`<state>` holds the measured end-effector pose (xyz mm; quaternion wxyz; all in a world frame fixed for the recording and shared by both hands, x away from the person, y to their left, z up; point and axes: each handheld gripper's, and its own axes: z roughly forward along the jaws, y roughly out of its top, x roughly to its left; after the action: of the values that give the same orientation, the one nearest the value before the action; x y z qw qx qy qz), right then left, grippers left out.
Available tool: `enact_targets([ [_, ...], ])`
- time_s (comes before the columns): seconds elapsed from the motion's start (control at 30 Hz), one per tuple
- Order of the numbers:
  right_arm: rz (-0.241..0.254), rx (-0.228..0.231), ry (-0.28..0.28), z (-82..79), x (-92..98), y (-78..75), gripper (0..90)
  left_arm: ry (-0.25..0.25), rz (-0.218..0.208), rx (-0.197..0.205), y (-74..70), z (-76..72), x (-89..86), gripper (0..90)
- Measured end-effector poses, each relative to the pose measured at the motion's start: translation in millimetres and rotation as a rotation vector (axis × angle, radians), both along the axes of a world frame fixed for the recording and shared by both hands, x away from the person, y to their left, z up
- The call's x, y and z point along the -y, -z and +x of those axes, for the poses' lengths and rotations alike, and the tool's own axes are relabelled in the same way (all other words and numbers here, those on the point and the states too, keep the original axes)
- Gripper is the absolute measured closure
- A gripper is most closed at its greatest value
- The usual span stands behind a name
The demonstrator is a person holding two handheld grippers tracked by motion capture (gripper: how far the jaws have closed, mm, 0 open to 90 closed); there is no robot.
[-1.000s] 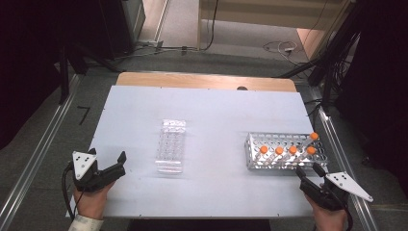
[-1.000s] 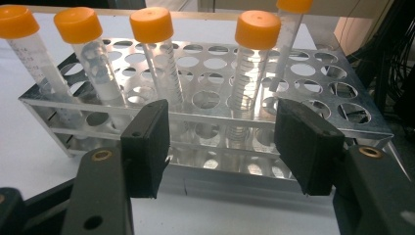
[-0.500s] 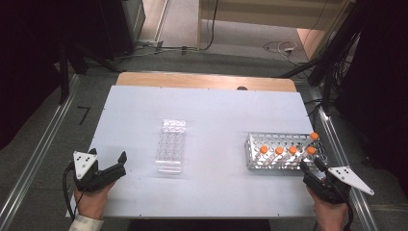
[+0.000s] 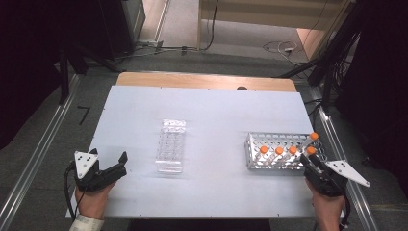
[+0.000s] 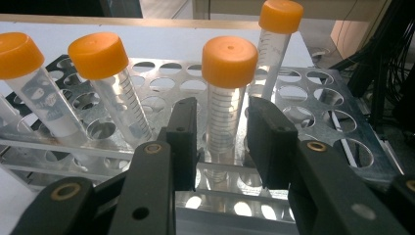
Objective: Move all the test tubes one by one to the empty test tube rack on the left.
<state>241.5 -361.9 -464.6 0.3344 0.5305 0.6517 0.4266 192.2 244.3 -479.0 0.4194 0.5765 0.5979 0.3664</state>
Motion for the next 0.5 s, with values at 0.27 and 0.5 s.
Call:
enact_targets([
  [0.27, -0.008, -0.012, 0.000, 6.4, -0.6, 2.5, 67.9, -0.003, -0.009, 0.000, 0.4, 0.3, -0.1, 5.3],
  [0.5, -0.027, -0.008, 0.000, 6.8, -3.6, 2.5, 71.5, -0.006, -0.009, -0.001, 0.4, 0.3, -0.1, 5.3],
])
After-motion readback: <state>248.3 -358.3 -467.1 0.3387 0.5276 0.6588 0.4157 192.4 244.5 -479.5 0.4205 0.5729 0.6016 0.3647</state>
